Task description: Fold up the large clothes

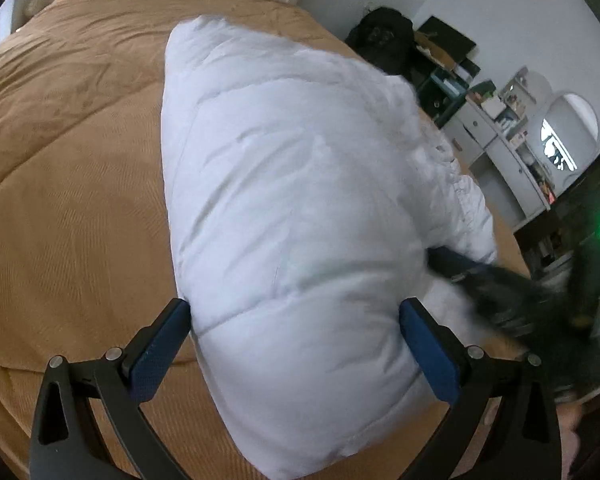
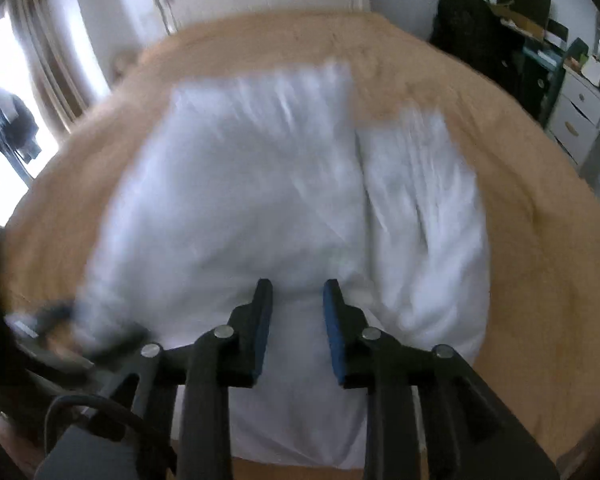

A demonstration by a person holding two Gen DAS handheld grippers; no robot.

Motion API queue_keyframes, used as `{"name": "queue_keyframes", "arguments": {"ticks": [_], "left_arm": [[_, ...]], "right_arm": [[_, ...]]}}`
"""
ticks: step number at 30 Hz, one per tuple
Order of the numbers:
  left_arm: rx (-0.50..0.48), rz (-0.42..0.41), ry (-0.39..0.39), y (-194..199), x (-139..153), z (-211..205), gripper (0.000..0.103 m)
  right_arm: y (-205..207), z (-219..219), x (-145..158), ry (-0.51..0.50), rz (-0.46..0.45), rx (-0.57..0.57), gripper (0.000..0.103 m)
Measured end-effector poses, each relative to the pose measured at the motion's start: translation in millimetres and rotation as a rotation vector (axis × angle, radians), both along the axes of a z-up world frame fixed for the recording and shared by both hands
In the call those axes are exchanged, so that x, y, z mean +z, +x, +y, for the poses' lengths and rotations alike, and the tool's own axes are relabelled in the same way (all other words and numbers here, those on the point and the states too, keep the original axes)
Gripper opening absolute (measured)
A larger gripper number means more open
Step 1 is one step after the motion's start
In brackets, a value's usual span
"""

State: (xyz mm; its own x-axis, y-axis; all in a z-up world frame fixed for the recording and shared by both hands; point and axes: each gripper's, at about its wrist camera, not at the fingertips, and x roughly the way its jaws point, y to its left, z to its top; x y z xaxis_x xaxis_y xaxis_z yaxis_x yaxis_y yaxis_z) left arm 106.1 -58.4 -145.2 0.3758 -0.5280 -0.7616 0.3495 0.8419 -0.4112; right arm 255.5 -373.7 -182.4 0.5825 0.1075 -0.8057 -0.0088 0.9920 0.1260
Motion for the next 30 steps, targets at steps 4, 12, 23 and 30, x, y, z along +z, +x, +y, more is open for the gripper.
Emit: {"name": "queue_keyframes", "arguments": {"ticks": [4, 12, 23, 30], "left_arm": [[0.037, -0.061, 0.048, -11.4, -2.8, -9.2, 0.103], [0.084, -0.282, 0.248, -41.6, 10.4, -27.5, 0.103], [0.073, -0.164, 0.150, -29.2, -3.0, -16.9, 0.103], [0.063, -0.119, 0.102, -15.9, -7.0, -13.5, 0.103]], "right_arm": [[-3.7, -13.6, -15.3, 0.044, 0.021, -0.032, 0.023], [36.3, -14.0, 48.3, 0.084, -0.067, -0.028, 0.026], [96.2, -64.2, 15.1, 0.093, 0.078, -0.143, 0.041], [-28.1, -58.4, 45.8, 0.209, -0.052, -0.111, 0.103]]}}
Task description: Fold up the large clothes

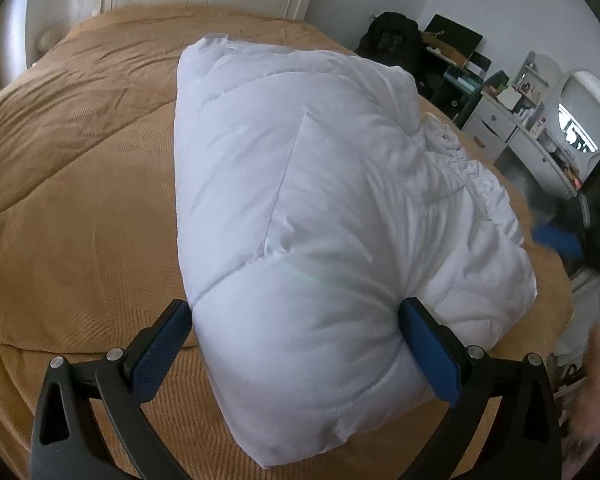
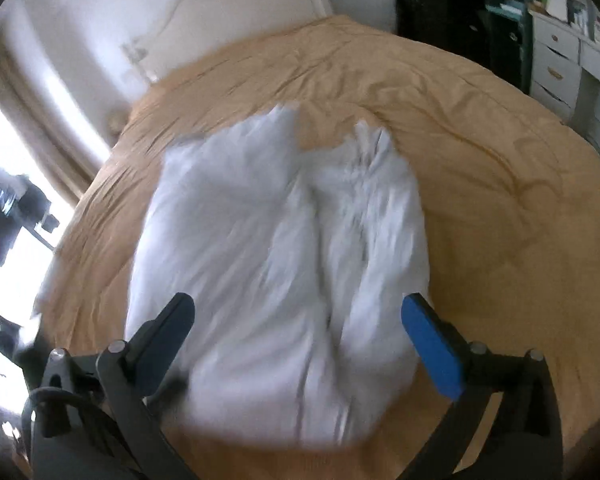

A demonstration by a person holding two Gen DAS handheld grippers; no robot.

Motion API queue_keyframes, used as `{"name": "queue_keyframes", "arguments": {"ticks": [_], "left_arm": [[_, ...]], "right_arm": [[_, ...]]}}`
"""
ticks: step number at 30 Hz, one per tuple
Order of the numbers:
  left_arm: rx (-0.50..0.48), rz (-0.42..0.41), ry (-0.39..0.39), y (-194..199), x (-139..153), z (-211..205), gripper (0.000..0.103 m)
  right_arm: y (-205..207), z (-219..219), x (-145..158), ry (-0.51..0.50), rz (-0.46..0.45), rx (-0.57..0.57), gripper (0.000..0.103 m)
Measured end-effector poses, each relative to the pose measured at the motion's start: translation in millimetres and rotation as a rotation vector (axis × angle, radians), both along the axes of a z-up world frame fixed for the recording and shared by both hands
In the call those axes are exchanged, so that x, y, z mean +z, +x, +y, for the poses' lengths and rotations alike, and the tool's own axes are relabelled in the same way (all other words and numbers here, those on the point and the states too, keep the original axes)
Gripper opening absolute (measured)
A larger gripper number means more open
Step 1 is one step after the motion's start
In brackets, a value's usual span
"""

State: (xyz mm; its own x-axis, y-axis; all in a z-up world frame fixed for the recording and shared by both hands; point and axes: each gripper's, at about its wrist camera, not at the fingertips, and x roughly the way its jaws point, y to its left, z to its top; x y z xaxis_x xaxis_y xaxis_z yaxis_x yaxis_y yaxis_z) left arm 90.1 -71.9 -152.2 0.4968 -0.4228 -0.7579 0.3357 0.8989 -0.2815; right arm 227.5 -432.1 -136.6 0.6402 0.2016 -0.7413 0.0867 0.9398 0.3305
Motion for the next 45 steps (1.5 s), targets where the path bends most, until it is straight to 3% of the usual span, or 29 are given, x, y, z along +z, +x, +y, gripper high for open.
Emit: {"name": "queue_keyframes", "arguments": {"ticks": [3, 4, 6, 7, 9, 14, 16, 19, 21, 26, 29, 32, 34, 39, 40, 41, 42, 44, 45], "left_arm": [[0.007, 0.013, -0.017, -0.3, -0.5, 1.1, 0.103], [0.009, 0.017, -0.022, 0.5, -0.7, 1.4, 0.103], [0.011, 0.025, -0.026, 0.5, -0.4, 1.7, 0.103], [0.010, 0.028, -0.029, -3.4, -1.0, 2.5, 0.103], [-0.005, 0.041, -0.050, -3.7, 2.5, 7.9, 0.103], [0.001, 0.039, -0.166, 16.0, 32.2, 44.6, 0.102], [-0.001, 0.056, -0.244, 39.4, 44.9, 66.6, 0.102], [0.054, 0.070, -0.241, 85.2, 47.4, 87.6, 0.102], [0.086, 0.113, -0.246, 120.9, 35.8, 95.2, 0.102], [0.052, 0.284, -0.298, 212.8, -15.2, 82.3, 0.102], [0.018, 0.343, -0.457, 249.9, -32.9, 77.4, 0.102], [-0.012, 0.370, -0.557, 275.5, -37.3, 69.4, 0.102], [-0.040, 0.390, -0.551, 289.1, -38.7, 56.5, 0.102], [-0.045, 0.397, -0.379, 304.8, -56.6, 25.3, 0.103], [-0.031, 0.382, -0.360, 305.0, -57.0, 22.8, 0.095], [-0.025, 0.359, -0.345, 303.5, -54.2, 21.3, 0.083], [-0.025, 0.332, -0.335, 299.6, -48.5, 21.5, 0.075], [-0.019, 0.313, -0.327, 293.9, -39.6, 25.6, 0.046], [-0.011, 0.313, -0.335, 290.6, -36.1, 29.0, 0.042]], "right_arm": [[-17.6, 12.0, -18.0, -0.105, -0.003, -0.068, 0.103], [-23.7, 13.3, -26.3, -0.096, 0.023, -0.063, 0.103], [-13.6, 11.3, -59.0, 0.031, 0.134, -0.011, 0.103], [-8.7, 6.5, -79.4, 0.163, 0.179, 0.015, 0.103], [-6.9, -4.6, -98.6, 0.320, 0.197, 0.000, 0.103], [-3.0, -23.6, -93.9, 0.449, 0.139, 0.013, 0.103], [-1.0, -27.2, -93.9, 0.456, 0.128, 0.020, 0.103], [0.3, -29.0, -103.1, 0.449, 0.131, 0.022, 0.103], [-0.4, -29.1, -103.8, 0.430, 0.122, 0.031, 0.103], [0.1, -30.5, -109.4, 0.444, 0.117, 0.027, 0.103], [0.3, -29.1, -114.8, 0.436, 0.113, 0.046, 0.103], [-5.6, -34.8, -115.6, 0.455, 0.099, 0.049, 0.103], [-10.7, -39.0, -115.4, 0.465, 0.082, 0.042, 0.103], [3.1, -41.2, -126.4, 0.517, 0.045, 0.036, 0.103], [4.7, -40.3, -130.0, 0.516, 0.037, 0.028, 0.102], [5.6, -38.8, -129.5, 0.511, 0.037, 0.024, 0.091], [4.2, -37.8, -125.6, 0.493, 0.036, 0.028, 0.071], [-2.5, -41.1, -116.0, 0.524, 0.018, 0.026, 0.057], [-4.0, -42.4, -111.9, 0.537, 0.011, 0.027, 0.052]]}}
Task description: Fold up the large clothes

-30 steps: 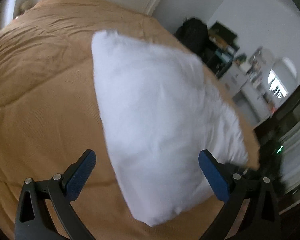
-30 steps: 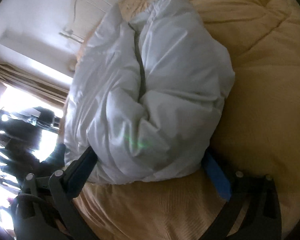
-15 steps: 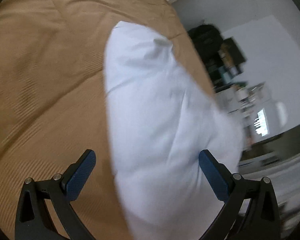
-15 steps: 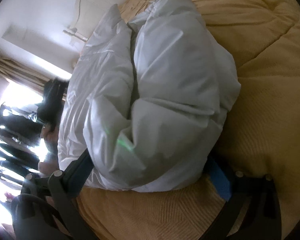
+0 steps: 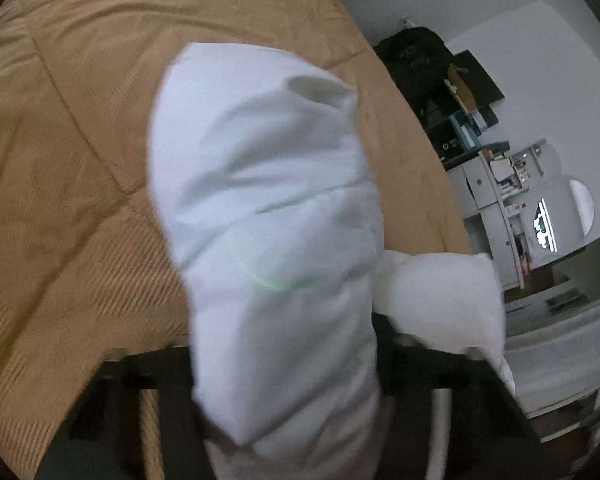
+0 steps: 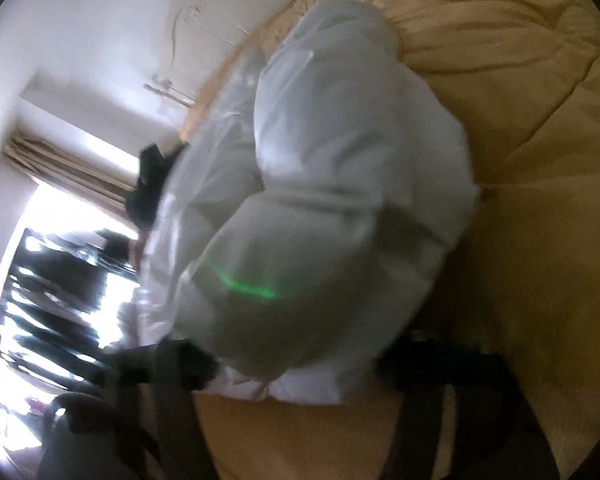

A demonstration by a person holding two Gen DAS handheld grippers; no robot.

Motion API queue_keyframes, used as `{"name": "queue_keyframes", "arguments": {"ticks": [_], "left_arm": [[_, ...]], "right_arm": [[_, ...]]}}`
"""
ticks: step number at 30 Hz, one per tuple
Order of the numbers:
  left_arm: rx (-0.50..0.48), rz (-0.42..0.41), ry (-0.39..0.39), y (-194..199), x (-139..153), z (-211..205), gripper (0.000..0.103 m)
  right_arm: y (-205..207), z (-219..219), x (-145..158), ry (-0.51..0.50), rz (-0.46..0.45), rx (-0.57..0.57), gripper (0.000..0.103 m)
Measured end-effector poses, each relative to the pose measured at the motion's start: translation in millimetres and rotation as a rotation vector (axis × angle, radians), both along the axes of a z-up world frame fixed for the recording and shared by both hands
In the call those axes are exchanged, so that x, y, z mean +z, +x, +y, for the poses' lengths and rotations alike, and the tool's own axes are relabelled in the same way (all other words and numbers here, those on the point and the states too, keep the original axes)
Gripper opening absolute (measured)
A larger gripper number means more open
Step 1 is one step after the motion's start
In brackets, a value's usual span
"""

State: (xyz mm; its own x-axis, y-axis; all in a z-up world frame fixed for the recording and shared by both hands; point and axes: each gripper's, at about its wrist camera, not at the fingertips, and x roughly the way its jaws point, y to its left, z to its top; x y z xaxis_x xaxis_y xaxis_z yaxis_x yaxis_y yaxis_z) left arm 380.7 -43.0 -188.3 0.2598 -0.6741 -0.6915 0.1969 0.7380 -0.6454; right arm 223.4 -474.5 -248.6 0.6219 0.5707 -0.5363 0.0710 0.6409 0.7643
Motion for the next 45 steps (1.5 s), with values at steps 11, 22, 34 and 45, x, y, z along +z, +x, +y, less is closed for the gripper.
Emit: {"name": "queue_keyframes", "arguments": {"ticks": [11, 22, 34, 45], "left_arm": [[0.136, -0.130, 0.046, -31.7, 121.1, 129.2, 0.031], [0.285, 0.115, 0.028, -7.4, 7.1, 240.2, 0.067], [0.400, -0.242, 0.409, -155.4, 198.2, 244.5, 0.082], [0.236, -0.343, 0.620, -245.7, 90.7, 90.4, 0.081]], "right_arm": [[8.8, 82.6, 42.3, 0.004, -0.095, 0.127, 0.046], [49.4, 165.3, -46.6, 0.012, 0.041, 0.191, 0.074], [-16.9, 103.5, 23.8, -0.221, 0.021, 0.110, 0.080], [24.4, 167.6, 123.4, -0.506, -0.216, 0.162, 0.055]]}}
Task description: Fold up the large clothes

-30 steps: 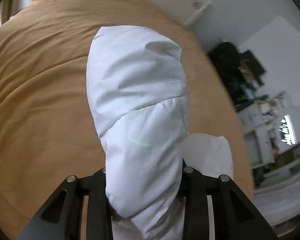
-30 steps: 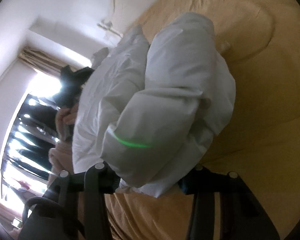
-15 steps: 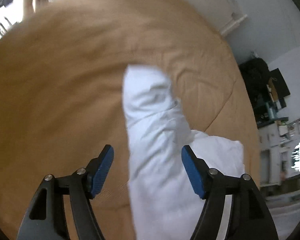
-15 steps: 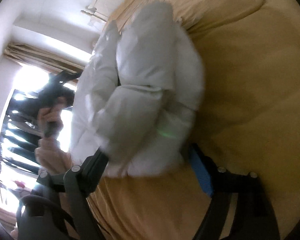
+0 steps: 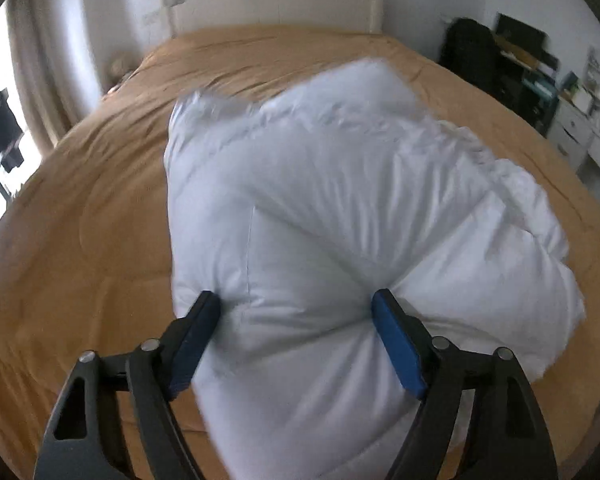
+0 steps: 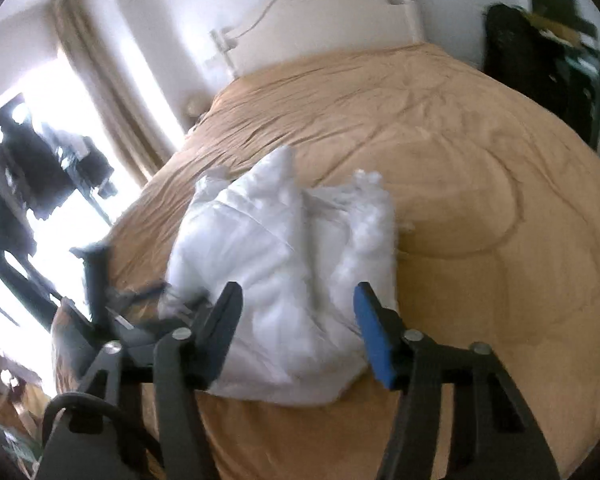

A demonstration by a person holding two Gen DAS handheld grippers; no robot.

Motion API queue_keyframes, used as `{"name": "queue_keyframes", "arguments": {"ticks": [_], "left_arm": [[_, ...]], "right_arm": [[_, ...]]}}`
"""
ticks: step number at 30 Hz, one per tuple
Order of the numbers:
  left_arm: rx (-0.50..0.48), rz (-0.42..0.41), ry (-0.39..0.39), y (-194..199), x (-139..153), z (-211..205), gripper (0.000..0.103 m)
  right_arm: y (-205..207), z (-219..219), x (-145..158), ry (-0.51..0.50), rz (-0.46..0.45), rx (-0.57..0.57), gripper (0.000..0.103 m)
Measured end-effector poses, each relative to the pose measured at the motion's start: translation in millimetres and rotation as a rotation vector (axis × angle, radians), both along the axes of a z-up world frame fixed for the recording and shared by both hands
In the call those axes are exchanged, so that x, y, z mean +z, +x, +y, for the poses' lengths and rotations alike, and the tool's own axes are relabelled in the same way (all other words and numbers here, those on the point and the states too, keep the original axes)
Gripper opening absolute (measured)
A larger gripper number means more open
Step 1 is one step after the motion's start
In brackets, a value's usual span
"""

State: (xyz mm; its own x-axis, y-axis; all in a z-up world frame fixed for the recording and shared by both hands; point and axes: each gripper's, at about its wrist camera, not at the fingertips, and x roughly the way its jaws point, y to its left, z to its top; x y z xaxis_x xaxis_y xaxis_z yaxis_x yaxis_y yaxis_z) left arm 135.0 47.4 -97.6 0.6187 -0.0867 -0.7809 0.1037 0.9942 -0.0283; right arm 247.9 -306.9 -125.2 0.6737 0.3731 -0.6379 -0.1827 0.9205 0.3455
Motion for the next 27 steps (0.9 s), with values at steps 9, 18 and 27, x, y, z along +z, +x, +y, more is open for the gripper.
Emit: {"name": "queue_keyframes", "arguments": {"ticks": [9, 18, 27], "left_arm": [[0.098, 0.000, -0.052, -1.7, -7.3, -1.7, 0.084], [0.100, -0.026, -0.021, -6.2, -22.9, -11.4, 0.085], [0.107, -0.038, -0.056, -8.1, -24.5, -6.7, 0.086]], "right_arm": [[77.5, 66.9, -5.4, -0.217, -0.003, 0.105, 0.055], [134.4, 67.5, -74.8, -0.361, 0.191, 0.021, 0.059], [134.2, 96.8, -25.1, -0.329, 0.081, 0.116, 0.047]]}}
